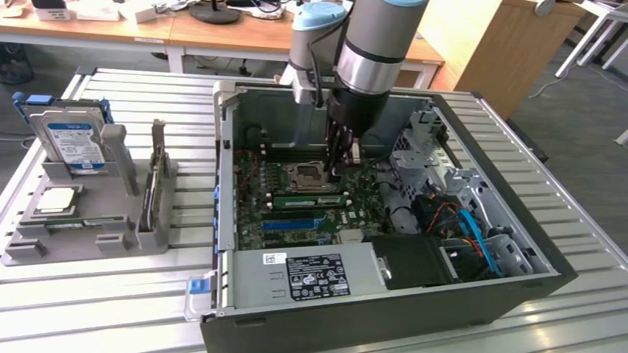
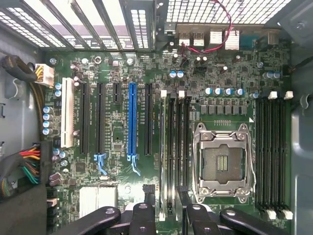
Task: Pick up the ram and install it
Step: 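Insert the ram into the slot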
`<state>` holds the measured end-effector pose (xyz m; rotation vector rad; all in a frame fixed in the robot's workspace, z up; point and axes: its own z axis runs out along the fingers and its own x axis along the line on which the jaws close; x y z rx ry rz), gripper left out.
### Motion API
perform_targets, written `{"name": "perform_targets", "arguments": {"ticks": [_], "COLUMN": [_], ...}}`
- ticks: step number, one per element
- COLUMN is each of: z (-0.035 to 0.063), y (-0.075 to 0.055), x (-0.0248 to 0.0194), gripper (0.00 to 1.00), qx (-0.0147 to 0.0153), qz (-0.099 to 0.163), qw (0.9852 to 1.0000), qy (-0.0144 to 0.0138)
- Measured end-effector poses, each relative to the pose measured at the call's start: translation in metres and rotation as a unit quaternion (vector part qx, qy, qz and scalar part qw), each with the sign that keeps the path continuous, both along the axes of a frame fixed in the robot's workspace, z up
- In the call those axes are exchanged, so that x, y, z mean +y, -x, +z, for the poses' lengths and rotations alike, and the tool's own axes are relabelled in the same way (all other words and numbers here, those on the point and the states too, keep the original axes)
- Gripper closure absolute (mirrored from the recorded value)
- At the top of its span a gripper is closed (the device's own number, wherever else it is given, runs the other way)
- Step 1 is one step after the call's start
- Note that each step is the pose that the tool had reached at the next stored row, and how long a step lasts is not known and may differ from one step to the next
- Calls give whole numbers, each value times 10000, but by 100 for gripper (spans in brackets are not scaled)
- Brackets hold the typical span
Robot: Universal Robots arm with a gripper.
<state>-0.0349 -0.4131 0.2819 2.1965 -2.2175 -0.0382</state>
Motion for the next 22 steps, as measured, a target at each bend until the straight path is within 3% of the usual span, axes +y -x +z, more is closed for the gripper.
{"name": "perform_targets", "arguments": {"ticks": [15,22], "z": [176,149], "y": [-1,-1], "x": [0,0], "gripper": [69,69], "qx": [0,0], "qz": [0,0], "qw": [10000,10000], "qy": [0,0]}}
